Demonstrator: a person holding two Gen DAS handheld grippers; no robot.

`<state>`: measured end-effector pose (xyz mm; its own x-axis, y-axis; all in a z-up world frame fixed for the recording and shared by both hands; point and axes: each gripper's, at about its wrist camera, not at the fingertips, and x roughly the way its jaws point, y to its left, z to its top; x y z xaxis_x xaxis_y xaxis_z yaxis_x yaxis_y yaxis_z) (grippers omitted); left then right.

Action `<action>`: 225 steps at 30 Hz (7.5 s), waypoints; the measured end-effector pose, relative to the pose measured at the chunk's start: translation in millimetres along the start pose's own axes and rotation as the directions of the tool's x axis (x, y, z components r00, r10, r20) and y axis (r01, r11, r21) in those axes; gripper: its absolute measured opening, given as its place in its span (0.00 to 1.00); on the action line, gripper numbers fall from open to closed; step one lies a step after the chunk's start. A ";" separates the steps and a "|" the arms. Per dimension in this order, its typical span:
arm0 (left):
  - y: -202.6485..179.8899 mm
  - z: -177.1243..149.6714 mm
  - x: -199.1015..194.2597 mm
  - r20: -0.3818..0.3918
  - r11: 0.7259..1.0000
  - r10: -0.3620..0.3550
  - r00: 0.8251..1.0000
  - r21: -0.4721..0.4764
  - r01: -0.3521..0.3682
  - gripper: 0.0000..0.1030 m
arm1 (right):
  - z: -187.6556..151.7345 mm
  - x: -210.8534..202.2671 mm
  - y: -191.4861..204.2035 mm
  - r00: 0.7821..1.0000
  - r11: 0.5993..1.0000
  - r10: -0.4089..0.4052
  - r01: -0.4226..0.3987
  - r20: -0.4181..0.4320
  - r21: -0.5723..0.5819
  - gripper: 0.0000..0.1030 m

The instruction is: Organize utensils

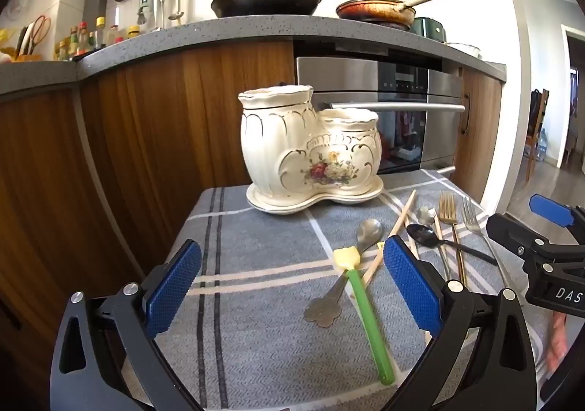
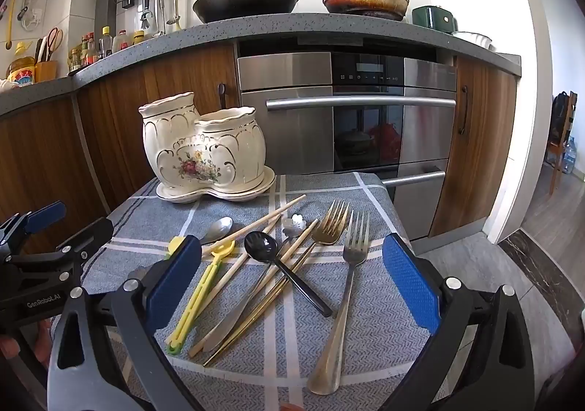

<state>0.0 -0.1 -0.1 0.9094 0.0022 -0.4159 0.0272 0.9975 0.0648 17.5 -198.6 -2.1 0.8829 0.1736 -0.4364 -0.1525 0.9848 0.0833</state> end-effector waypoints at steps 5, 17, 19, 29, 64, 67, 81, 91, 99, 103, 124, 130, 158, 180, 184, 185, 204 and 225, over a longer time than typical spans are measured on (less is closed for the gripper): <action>1.5 0.1 -1.7 0.003 1.000 0.000 1.000 -0.006 0.000 0.96 | -0.1 0.2 0.1 1.000 1.000 -0.002 0.002 0.002 0.000 0.95; 1.4 0.7 1.5 -0.005 1.000 0.005 1.000 0.000 -0.005 0.96 | -0.5 0.8 0.7 1.000 1.000 0.002 -0.002 -0.003 0.001 0.95; 2.2 0.9 1.2 -0.006 1.000 0.003 1.000 -0.002 -0.003 0.96 | -0.6 0.7 0.8 1.000 1.000 0.001 -0.001 -0.002 0.000 0.95; 3.8 -0.5 -1.3 -0.003 1.000 0.005 1.000 -0.005 -0.005 0.96 | -0.6 0.8 1.2 1.000 1.000 0.001 -0.001 -0.004 0.000 0.95; 3.6 0.1 -0.3 -0.004 1.000 0.005 1.000 -0.006 -0.005 0.96 | -0.7 2.9 2.6 1.000 1.000 0.001 -0.001 -0.010 -0.003 0.95; 3.7 -0.1 -0.3 -0.004 1.000 0.006 1.000 -0.005 -0.006 0.96 | -0.4 2.3 1.7 1.000 1.000 0.001 -0.001 -0.011 -0.003 0.95; 4.7 -0.4 -0.9 -0.004 1.000 0.006 1.000 -0.007 -0.006 0.96 | -0.9 2.5 3.3 1.000 1.000 0.001 -0.001 -0.018 -0.006 0.95; 3.8 -2.5 6.0 -0.025 1.000 0.011 1.000 0.001 -0.011 0.96 | -1.0 6.1 1.2 0.998 0.999 0.033 -0.033 -0.043 0.010 0.95; 7.1 -3.1 12.5 -0.024 1.000 -0.022 0.999 0.020 0.023 0.96 | -1.0 13.2 -1.9 0.995 0.995 0.098 -0.098 -0.024 -0.002 0.95; 4.5 -0.9 16.3 -0.062 0.998 -0.053 0.997 0.014 0.054 0.96 | 4.0 22.8 -2.7 0.991 0.994 0.111 -0.112 -0.074 -0.015 0.95; 20.8 36.3 45.9 -0.128 0.985 -0.156 0.979 0.046 0.163 0.96 | 45.9 106.4 2.9 0.884 0.913 0.223 -0.338 -0.412 -0.230 0.46; 18.8 29.7 59.8 -0.153 0.984 -0.163 0.975 0.052 0.173 0.96 | 39.9 122.6 5.2 0.834 0.890 0.263 -0.404 -0.485 -0.213 0.29; 10.4 28.4 64.8 -0.144 0.981 -0.161 0.976 0.087 0.174 0.96 | 29.2 130.9 23.7 0.826 0.839 0.157 -0.401 -0.542 -0.368 0.06; -80.5 43.3 112.6 -0.381 0.853 -0.395 0.836 0.187 0.488 0.58 | 67.9 78.7 -62.5 0.905 0.947 0.316 -0.318 -0.286 0.042 0.02; -93.4 44.2 130.1 -0.422 0.850 -0.379 0.823 0.194 0.490 0.39 | 65.8 73.1 -66.3 0.909 0.948 0.314 -0.317 -0.275 0.036 0.01; -97.1 44.6 134.4 -0.428 0.849 -0.370 0.824 0.204 0.487 0.37 | 65.1 72.3 -67.7 0.909 0.948 0.315 -0.316 -0.273 0.039 0.01; -114.9 53.1 158.3 -0.472 0.840 -0.345 0.811 0.230 0.491 0.07 | 66.5 63.3 -80.1 0.918 0.949 0.316 -0.311 -0.242 0.057 0.01; -8.0 148.8 40.5 -0.046 0.876 -0.478 0.877 0.049 0.480 0.07 | 114.0 62.7 -45.3 0.951 0.959 0.283 -0.282 -0.123 0.031 0.01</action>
<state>98.4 -18.5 117.5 0.7655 -0.4719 -0.4374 0.4809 0.8712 -0.0982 130.5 -233.2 68.9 0.7420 0.4451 -0.5013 -0.3811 0.8953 0.2308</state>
